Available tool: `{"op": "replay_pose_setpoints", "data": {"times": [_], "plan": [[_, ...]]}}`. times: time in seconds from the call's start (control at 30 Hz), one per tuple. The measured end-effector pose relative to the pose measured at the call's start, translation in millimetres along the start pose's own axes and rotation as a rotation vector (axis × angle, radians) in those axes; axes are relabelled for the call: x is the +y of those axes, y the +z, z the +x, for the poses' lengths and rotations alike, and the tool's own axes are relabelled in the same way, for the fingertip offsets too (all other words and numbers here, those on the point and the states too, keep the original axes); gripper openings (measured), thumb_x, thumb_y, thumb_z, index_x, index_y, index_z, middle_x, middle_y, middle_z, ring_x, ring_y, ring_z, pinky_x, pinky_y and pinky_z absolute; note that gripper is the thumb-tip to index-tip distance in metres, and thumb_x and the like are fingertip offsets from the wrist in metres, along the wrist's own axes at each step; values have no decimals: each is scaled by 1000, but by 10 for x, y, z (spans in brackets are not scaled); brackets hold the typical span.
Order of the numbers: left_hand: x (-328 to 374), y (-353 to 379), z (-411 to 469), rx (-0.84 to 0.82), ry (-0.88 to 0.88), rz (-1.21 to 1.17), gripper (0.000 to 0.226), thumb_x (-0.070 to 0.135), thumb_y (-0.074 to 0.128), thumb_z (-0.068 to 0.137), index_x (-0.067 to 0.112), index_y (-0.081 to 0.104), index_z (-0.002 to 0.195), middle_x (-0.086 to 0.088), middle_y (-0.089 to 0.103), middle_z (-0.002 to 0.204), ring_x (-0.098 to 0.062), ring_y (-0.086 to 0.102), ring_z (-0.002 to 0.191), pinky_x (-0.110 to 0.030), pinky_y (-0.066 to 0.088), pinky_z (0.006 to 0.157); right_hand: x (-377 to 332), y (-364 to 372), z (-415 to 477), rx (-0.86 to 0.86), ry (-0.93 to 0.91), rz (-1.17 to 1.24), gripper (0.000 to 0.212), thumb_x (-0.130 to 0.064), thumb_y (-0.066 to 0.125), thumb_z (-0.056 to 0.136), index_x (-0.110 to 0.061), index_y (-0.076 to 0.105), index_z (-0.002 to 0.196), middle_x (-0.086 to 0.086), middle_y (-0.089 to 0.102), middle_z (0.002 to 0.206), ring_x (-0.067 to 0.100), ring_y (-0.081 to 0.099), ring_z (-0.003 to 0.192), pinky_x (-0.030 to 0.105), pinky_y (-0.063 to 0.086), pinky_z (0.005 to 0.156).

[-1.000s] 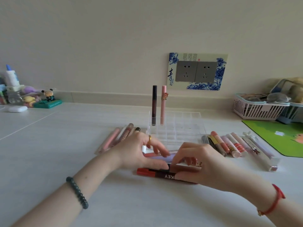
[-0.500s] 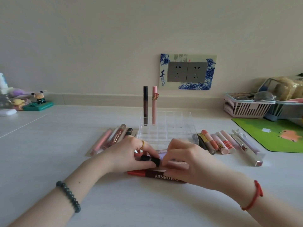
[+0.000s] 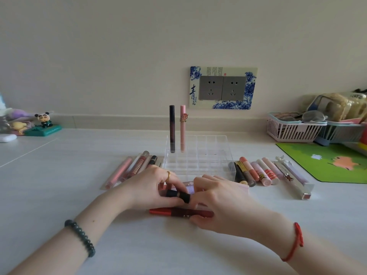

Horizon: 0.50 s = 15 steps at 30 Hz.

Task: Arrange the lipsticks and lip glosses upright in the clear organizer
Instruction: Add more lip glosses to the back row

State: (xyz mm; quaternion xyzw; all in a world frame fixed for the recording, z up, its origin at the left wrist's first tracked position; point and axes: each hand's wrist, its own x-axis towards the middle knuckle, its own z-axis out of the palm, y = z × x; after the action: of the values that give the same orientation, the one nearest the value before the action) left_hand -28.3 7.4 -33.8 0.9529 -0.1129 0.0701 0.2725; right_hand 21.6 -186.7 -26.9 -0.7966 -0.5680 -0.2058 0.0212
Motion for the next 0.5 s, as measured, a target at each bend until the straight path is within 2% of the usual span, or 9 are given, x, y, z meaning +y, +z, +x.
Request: {"op": "replay_pose_setpoints", "data": {"times": [0.03, 0.1, 0.13, 0.2, 0.23, 0.27, 0.33, 0.43, 0.5], "plan": [[-5, -1, -3, 1, -6, 6, 17, 33, 73, 73, 35, 72, 89, 31, 62, 75, 1, 59, 74, -6, 39, 64, -14, 11, -6, 4, 31, 33, 20, -62, 59, 51, -43, 60, 57, -18, 48, 60, -8, 51, 59, 0, 20, 44], [-10, -4, -8, 1, -16, 14, 17, 34, 72, 73, 37, 71, 90, 31, 62, 75, -4, 59, 73, -11, 42, 63, 21, 63, -17, -60, 73, 225, 15, -48, 59, 67, -36, 65, 73, -13, 45, 73, 1, 52, 74, -7, 22, 62], [-10, -7, -11, -2, -19, 16, 17, 34, 71, 74, 39, 70, 91, 31, 62, 75, -6, 59, 72, -13, 43, 63, 62, 94, -20, -85, 94, 289, 16, -43, 57, 71, -32, 65, 81, -11, 44, 78, 5, 49, 78, -3, 28, 59], [-17, -14, -13, -7, -26, 15, 17, 34, 71, 75, 43, 68, 89, 29, 64, 77, -10, 60, 73, -20, 47, 66, 129, 112, -23, -54, 107, 403, 16, -39, 59, 71, -31, 65, 83, -8, 48, 81, 7, 47, 72, 11, 37, 50], [-23, -16, -14, -5, -34, 11, 17, 34, 70, 75, 44, 67, 88, 25, 65, 79, -12, 60, 73, -24, 49, 68, 159, 96, -20, -23, 117, 483, 14, -35, 62, 69, -29, 66, 81, -8, 51, 79, 8, 49, 69, 22, 44, 53], [-27, -17, -14, -2, -42, 4, 17, 34, 71, 75, 45, 67, 87, 19, 67, 81, -14, 61, 74, -28, 50, 71, 191, 83, -16, -3, 117, 559, 11, -31, 66, 68, -27, 68, 78, -8, 55, 76, 8, 51, 67, 23, 45, 55], [-33, -12, -10, 4, -45, -7, 17, 32, 71, 75, 45, 67, 86, 9, 70, 83, -18, 62, 74, -32, 51, 71, 251, 39, -7, 17, 106, 667, 7, -27, 71, 68, -28, 70, 74, -10, 59, 71, 5, 54, 65, 10, 39, 55], [-26, -10, -10, 5, -37, -23, 17, 30, 72, 74, 41, 69, 87, 11, 70, 83, -16, 63, 74, -29, 51, 69, 368, -17, -5, 33, 159, 756, 3, -33, 69, 68, -35, 67, 70, -18, 63, 64, -2, 55, 59, 5, 36, 53], [-38, -15, -15, -11, -35, -20, 19, 36, 73, 73, 35, 71, 91, 15, 69, 81, -9, 63, 73, -22, 49, 64, 468, -45, -7, 22, 180, 839, 2, -33, 70, 71, -32, 69, 72, -23, 64, 63, -5, 56, 55, 3, 36, 50]]}}
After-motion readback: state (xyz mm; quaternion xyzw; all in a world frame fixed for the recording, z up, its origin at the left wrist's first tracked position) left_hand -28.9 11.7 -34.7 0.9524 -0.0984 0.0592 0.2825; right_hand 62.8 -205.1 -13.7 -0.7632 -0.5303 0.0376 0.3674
